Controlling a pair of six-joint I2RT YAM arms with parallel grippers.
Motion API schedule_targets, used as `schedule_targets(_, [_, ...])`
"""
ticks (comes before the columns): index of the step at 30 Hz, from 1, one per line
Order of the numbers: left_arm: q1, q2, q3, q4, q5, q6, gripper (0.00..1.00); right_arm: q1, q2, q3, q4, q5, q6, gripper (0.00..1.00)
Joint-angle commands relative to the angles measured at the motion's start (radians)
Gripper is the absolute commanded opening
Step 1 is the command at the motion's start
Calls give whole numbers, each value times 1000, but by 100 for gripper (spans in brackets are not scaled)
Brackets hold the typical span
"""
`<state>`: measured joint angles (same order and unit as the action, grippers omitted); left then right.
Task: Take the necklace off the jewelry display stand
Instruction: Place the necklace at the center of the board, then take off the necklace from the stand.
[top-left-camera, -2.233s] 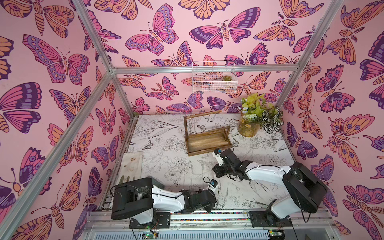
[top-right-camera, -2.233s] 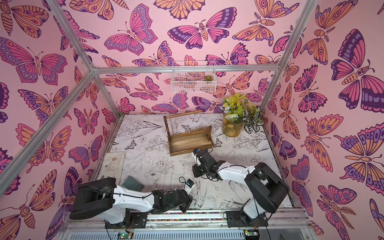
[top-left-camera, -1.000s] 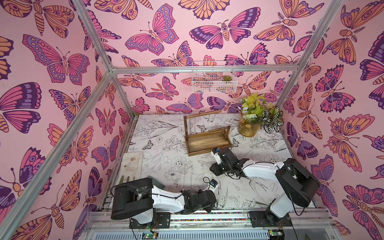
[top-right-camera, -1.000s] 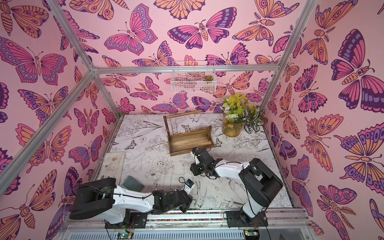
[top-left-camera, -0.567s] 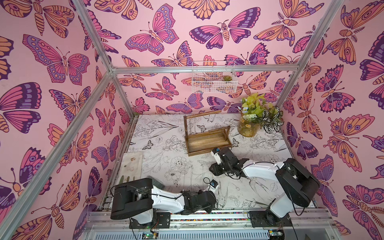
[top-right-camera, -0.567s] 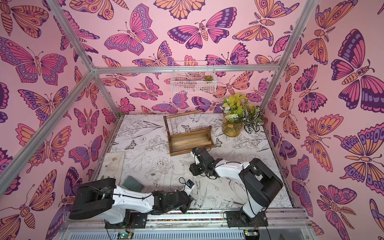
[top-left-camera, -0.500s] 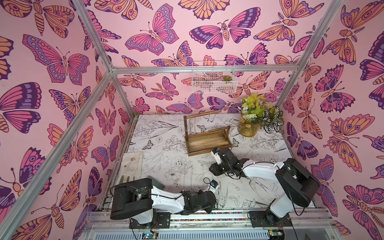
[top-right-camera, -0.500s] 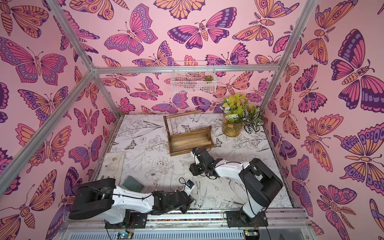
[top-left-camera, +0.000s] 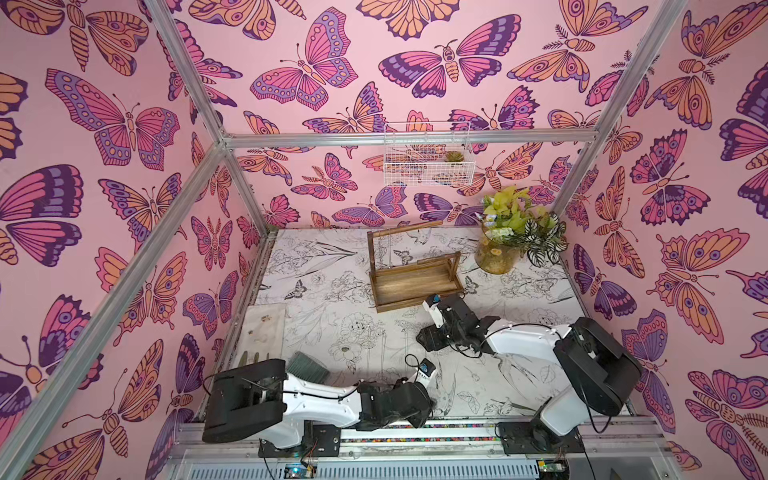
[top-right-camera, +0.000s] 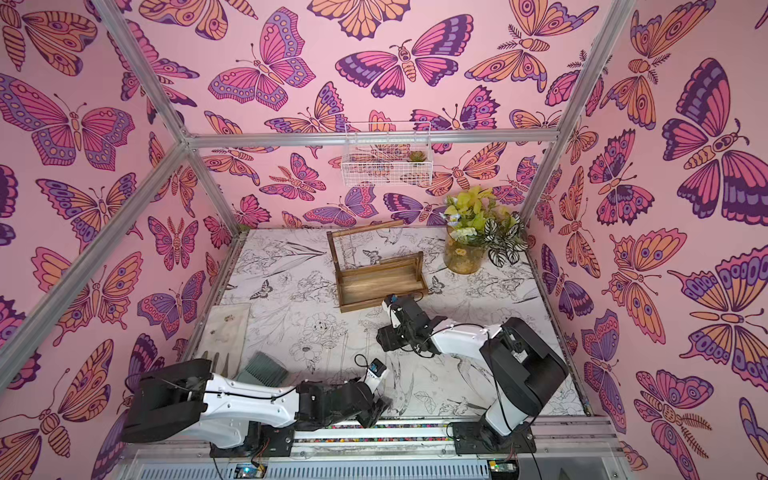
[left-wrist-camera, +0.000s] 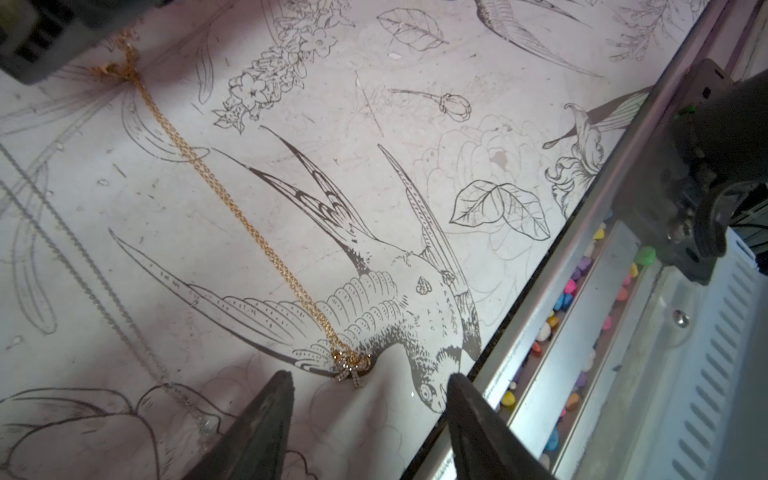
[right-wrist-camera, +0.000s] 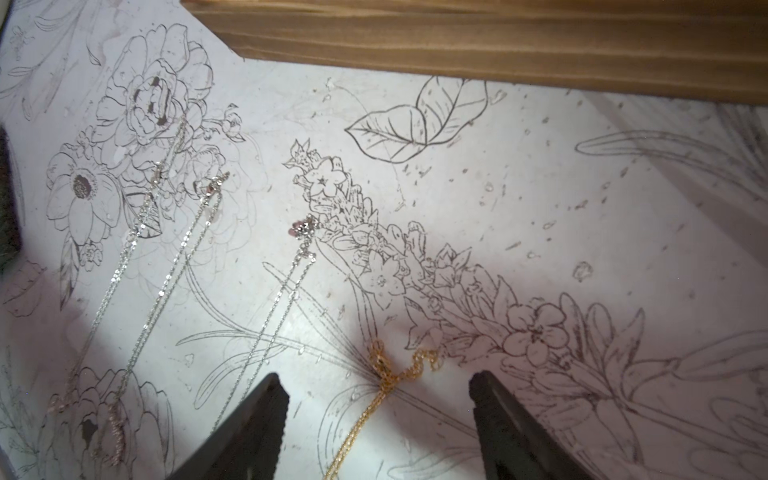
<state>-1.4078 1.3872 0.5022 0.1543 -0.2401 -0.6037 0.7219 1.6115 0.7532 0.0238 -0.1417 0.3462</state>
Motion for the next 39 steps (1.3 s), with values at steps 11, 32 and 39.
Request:
schedule_targets(11, [0,-243,-4,-245,-111,-18,84,-21,-84,96,-106,28,2,86])
schedule_targets(32, [501,-409,224,-512,119,234,97,-211,-225,286,-265,-37,15,82])
schedule_targets(39, [684,-345,310,-517,278,277,97,-239,-123,396,-170,-83,0,80])
